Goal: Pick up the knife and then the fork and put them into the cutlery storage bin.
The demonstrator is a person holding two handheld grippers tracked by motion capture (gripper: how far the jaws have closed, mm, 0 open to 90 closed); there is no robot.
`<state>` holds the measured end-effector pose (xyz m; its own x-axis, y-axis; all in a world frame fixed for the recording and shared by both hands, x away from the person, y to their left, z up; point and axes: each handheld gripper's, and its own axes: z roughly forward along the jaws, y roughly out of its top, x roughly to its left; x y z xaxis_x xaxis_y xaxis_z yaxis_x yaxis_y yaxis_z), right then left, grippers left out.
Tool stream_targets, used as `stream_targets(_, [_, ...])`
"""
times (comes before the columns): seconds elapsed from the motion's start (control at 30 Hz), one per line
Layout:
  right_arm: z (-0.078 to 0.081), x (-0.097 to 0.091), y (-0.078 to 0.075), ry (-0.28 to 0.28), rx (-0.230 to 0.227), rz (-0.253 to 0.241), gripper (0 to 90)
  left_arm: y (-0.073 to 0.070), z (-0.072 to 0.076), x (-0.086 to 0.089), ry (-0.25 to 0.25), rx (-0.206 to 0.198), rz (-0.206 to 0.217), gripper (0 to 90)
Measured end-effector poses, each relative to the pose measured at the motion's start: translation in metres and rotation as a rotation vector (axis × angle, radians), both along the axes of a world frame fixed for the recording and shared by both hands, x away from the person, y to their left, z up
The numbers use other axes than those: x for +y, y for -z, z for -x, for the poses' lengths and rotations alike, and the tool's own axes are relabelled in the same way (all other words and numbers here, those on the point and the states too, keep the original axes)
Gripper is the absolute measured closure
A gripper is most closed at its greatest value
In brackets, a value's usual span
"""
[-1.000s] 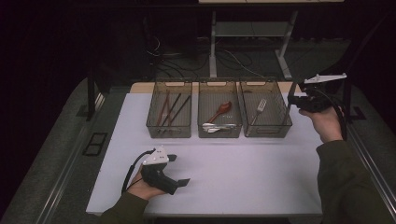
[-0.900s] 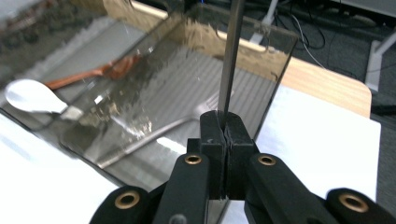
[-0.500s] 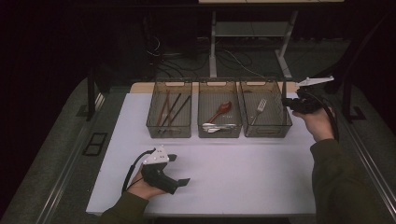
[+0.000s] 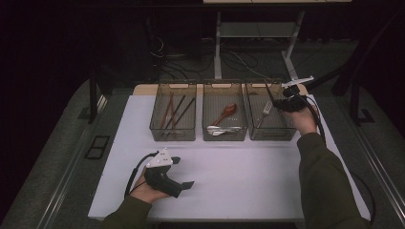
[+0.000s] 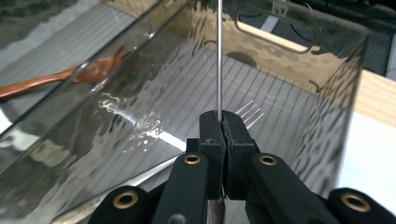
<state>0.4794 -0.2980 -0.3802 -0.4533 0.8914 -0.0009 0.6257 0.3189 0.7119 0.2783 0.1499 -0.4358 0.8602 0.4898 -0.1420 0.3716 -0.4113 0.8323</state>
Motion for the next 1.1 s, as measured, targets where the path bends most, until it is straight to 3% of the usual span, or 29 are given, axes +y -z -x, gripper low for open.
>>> stream_targets(0.27, [-0.001, 0.003, 0.007, 0.017, 0.014, -0.032, 68.9, 0.000, 0.000, 0.001, -0.004, -0.001, 0.002, 0.0])
stream_targets(0.5, [0.009, 0.000, -0.002, 0.004, -0.008, -0.142, 50.7, 0.000, 0.000, 0.002, -0.010, -0.001, -0.010, 0.0])
stream_targets(0.6, [0.016, -0.001, -0.005, -0.008, -0.030, -0.160, 43.2, 0.000, 0.000, 0.001, -0.011, 0.001, -0.017, 0.0])
stream_targets(0.7, [0.021, 0.000, -0.007, -0.020, -0.020, -0.189, 36.7, 0.001, 0.000, 0.001, -0.012, 0.002, -0.020, 0.0])
stream_targets(0.97, [0.040, 0.008, -0.007, -0.051, -0.050, -0.163, 25.6, 0.001, -0.001, 0.001, -0.015, 0.003, -0.022, 0.0])
stream_targets(1.1, [0.053, 0.008, -0.006, -0.068, -0.068, -0.209, 20.4, 0.001, -0.001, 0.002, -0.012, 0.005, -0.021, 0.0])
